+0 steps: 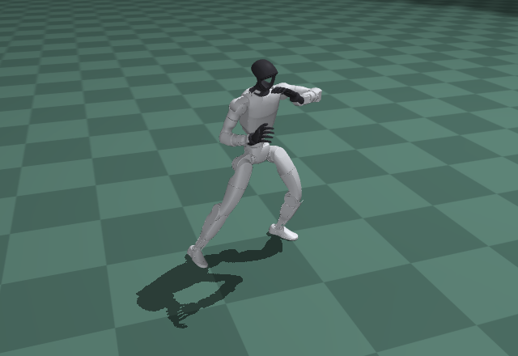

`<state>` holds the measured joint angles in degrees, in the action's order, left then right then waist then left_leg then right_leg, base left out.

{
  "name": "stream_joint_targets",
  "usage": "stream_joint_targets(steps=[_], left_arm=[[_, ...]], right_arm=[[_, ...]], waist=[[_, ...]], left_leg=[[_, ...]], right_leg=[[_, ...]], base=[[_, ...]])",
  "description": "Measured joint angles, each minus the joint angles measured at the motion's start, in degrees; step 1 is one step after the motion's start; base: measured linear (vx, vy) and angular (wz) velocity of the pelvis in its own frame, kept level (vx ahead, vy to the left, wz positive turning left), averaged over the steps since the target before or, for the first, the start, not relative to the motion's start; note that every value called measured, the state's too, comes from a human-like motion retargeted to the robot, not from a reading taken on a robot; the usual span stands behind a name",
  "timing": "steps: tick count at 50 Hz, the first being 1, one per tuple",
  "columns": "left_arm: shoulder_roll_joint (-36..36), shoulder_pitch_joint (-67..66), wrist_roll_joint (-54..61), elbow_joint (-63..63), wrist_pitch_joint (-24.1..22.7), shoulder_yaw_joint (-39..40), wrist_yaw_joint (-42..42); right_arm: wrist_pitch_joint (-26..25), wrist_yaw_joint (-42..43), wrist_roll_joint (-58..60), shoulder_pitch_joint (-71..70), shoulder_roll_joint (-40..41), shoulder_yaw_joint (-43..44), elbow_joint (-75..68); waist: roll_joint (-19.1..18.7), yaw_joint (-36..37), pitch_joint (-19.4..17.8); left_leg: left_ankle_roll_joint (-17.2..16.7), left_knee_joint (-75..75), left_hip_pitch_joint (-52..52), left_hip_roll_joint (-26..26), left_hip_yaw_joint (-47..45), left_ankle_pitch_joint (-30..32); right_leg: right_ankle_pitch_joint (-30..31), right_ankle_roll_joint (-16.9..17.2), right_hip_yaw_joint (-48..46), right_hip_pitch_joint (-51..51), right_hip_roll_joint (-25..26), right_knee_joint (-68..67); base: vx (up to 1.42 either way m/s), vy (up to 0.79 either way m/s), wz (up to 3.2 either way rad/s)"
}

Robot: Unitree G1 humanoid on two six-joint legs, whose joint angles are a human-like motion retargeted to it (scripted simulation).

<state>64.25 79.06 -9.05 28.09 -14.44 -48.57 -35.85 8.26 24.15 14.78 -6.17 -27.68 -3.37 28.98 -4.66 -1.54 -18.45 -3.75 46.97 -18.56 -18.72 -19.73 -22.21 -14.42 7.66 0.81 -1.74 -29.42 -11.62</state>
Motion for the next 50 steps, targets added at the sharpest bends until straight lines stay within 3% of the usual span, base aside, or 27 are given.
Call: stream_joint_targets(steps=[3, 5, 6, 8, 11, 14, 16, 17, 18, 20, 22, 23, 25, 27, 29, 31, 34, 37, 43, 45, 50], left_arm=[[-16.76, -23.93, 2.33, -9.28, 1.61, 20.36, -7.36], [-27.87, -34.92, 11.6, -15.01, -2.22, 27.43, 3.0], [-30.48, -36.7, 12.03, -19.12, -1.15, 28.03, 4.98], [-34.53, -35.86, 11.06, -29.37, 1.08, 24.9, 5.66], [-41.88, -23.74, 4.64, -56.08, 5.53, 10.17, -0.99], [-50.05, -13.23, 4.63, -83.99, 8.19, -0.68, -0.59], [-48.08, -10.9, 2.49, -88.85, 8.9, -4.63, 0.69], [-44.51, -11.23, 0.9, -85.81, 8.62, -4.97, 0.55], [-39.0, -13.15, 0.65, -78.05, 7.46, -3.37, 0.05], [-26.31, -22.07, -1.11, -56.15, 5.84, 4.8, -2.35], [-15.95, -41.9, -3.2, -31.54, 3.65, 20.92, -3.61], [-12.54, -53.78, -5.04, -21.03, 2.43, 30.99, -3.9], [-10.1, -74.87, -7.67, -4.78, 0.14, 50.03, -2.6], [-13.03, -87.35, -7.3, 2.09, -0.88, 58.51, -0.11], [-14.67, -91.6, -5.29, 3.8, -0.48, 60.99, 1.25], [-14.64, -90.04, -6.02, 3.41, 0.69, 59.45, 0.96], [-11.75, -81.3, -6.07, 0.54, 1.86, 54.69, -0.02], [-11.17, -75.99, -4.98, -0.05, 1.63, 51.66, 0.35], [-15.3, -74.43, 2.0, 1.14, 1.16, 46.46, 2.02], [-16.82, -74.83, 12.21, -0.89, -0.06, 45.67, 8.18], [-24.8, -87.67, 34.86, -3.93, -2.12, 53.56, 18.83]], right_arm=[[-1.08, 3.62, 0.07, -5.87, -3.44, -3.78, -3.84], [-0.61, 5.38, 2.05, -9.28, -7.0, -6.46, -7.63], [-0.12, 4.59, -0.92, -10.79, -8.91, -7.6, -10.45], [1.46, 3.15, -11.01, -15.17, -13.34, -11.27, -18.86], [2.29, 1.46, -18.28, -28.42, -20.56, -25.79, -41.38], [3.94, 2.24, -12.8, -43.99, -25.17, -44.71, -59.8], [5.22, 3.4, -9.16, -48.93, -31.09, -48.04, -57.52], [6.14, 4.01, -8.86, -49.41, -35.25, -46.16, -52.21], [6.55, 4.41, -8.67, -47.97, -39.88, -41.78, -44.3], [7.71, 5.27, -8.9, -38.12, -48.63, -26.55, -25.57], [8.14, 6.35, -4.48, -13.73, -51.29, -1.0, -8.81], [8.99, 6.82, -1.6, 1.87, -49.44, 14.42, -2.14], [11.46, 6.71, 1.68, 34.81, -36.99, 46.39, 11.11], [12.42, 4.99, 0.6, 51.15, -22.6, 59.51, 17.9], [11.86, 3.26, -1.23, 54.65, -14.97, 61.45, 20.4], [10.96, 3.16, -0.59, 52.5, -13.51, 59.12, 21.66], [9.17, 3.75, 0.46, 42.36, -18.47, 51.27, 20.06], [8.7, 3.42, -0.4, 34.57, -21.49, 43.96, 19.73], [6.08, 2.33, -0.38, 25.68, -22.4, 29.72, 19.46], [4.63, 0.62, 3.3, 14.95, -23.62, 19.47, 10.44], [4.8, -3.3, 2.01, 4.43, -24.49, 15.83, 8.74]], waist=[[-0.08, 8.51, 0.8], [-0.09, 12.85, 2.35], [0.55, 14.24, 3.94], [2.55, 16.1, 8.6], [4.22, 16.15, 17.79], [0.55, 12.42, 22.41], [-4.26, 7.38, 21.7], [-6.88, 4.4, 20.54], [-9.26, 1.17, 19.0], [-14.73, -5.26, 13.87], [-17.45, -14.59, 5.31], [-16.45, -19.41, 0.31], [-13.2, -25.03, -8.43], [-14.1, -28.13, -9.67], [-14.96, -31.54, -10.38], [-13.92, -34.91, -11.06], [-13.07, -35.0, -10.68], [-12.26, -31.37, -7.32], [-11.05, -18.4, 3.66], [-9.65, -12.77, 5.1], [-4.96, 3.02, 12.77]], left_leg=[[1.75, -5.01, 0.18, 5.13, 3.82, 0.19], [1.99, -9.73, 2.56, 8.46, 7.29, 1.56], [2.41, -11.64, 3.81, 10.31, 9.46, 2.52], [3.81, -15.05, 5.79, 14.08, 14.15, 4.21], [6.56, -18.07, 9.23, 15.67, 21.6, 4.55], [6.09, -18.7, 14.14, 12.47, 27.58, 4.22], [2.93, -19.97, 17.59, 9.58, 31.41, 5.44], [0.66, -21.28, 19.22, 8.08, 33.33, 6.58], [-1.72, -23.1, 20.76, 6.89, 35.08, 7.99], [-6.73, -26.34, 24.34, 2.44, 37.68, 10.71], [-10.43, -29.87, 30.52, -1.69, 39.4, 14.12], [-11.04, -31.11, 34.12, -1.93, 39.42, 15.95], [-11.25, -30.87, 39.89, -0.9, 37.13, 18.42], [-11.25, -28.57, 38.98, -2.13, 34.25, 18.52], [-11.25, -28.73, 38.59, -5.23, 31.99, 17.19], [-11.25, -25.82, 37.61, -5.22, 32.25, 14.84], [-11.25, -26.58, 38.57, -5.46, 32.78, 11.13], [-11.25, -28.41, 37.93, -2.21, 32.37, 10.0], [-9.56, -34.86, 33.7, 6.09, 30.76, 12.28], [-8.29, -37.42, 36.13, 7.76, 28.76, 12.14], [0.23, -33.31, 24.62, 12.33, 25.2, 5.83]], right_leg=[[3.85, -3.27, -7.12, -0.3, -2.0, -6.41], [6.4, -6.92, -8.25, 0.57, -2.31, -16.32], [8.02, -8.5, -6.17, 1.68, -1.45, -22.91], [10.82, -9.75, 0.45, 4.92, 2.86, -36.63], [11.33, -8.75, 3.83, 10.9, 14.04, -57.56], [6.64, -12.17, -5.36, 20.24, 18.04, -82.04], [3.61, -12.83, -11.63, 28.26, 18.8, -97.7], [3.1, -11.39, -14.11, 33.04, 19.35, -104.21], [4.9, -6.44, -16.06, 39.42, 18.85, -110.16], [6.35, -2.5, -19.05, 52.7, 22.49, -117.43], [6.68, 3.17, -21.03, 62.43, 23.26, -120.71], [6.04, 6.01, -19.67, 66.27, 23.08, -121.88], [4.54, 7.25, -16.52, 72.21, 19.72, -122.93], [2.62, 7.29, -13.53, 79.1, 15.09, -120.88], [-0.32, 7.28, -11.31, 82.92, 10.56, -117.65], [-2.89, 7.05, -8.18, 82.63, 6.55, -114.08], [-4.94, 4.37, -8.76, 78.3, 5.18, -109.06], [-4.1, 0.05, -10.6, 70.03, 4.13, -105.08], [8.32, -4.81, -17.78, 42.05, 1.12, -86.48], [11.94, -6.38, -20.5, 28.49, 2.32, -74.94], [11.75, -12.9, -24.97, 11.91, 7.34, -40.42]], base=[[0.04, 0.39, 1.71], [0.18, 0.35, 2.23], [0.26, 0.3, 2.65], [0.32, 0.24, 2.9], [0.36, 0.17, 2.5], [0.28, 0.17, 1.74], [0.18, 0.2, 1.77], [0.12, 0.19, 1.79], [0.11, 0.15, 1.64], [0.1, 0.05, 1.46], [0.13, -0.04, 1.87], [0.15, -0.02, 2.15], [0.14, -0.01, 2.1], [0.13, -0.02, 1.74], [0.1, 0.04, 1.7], [0.03, 0.08, 1.54], [-0.03, -0.04, 0.18], [-0.06, -0.1, -0.61], [0.01, -0.06, -0.64], [0.07, -0.03, -0.69], [0.0, -0.19, -1.14]])
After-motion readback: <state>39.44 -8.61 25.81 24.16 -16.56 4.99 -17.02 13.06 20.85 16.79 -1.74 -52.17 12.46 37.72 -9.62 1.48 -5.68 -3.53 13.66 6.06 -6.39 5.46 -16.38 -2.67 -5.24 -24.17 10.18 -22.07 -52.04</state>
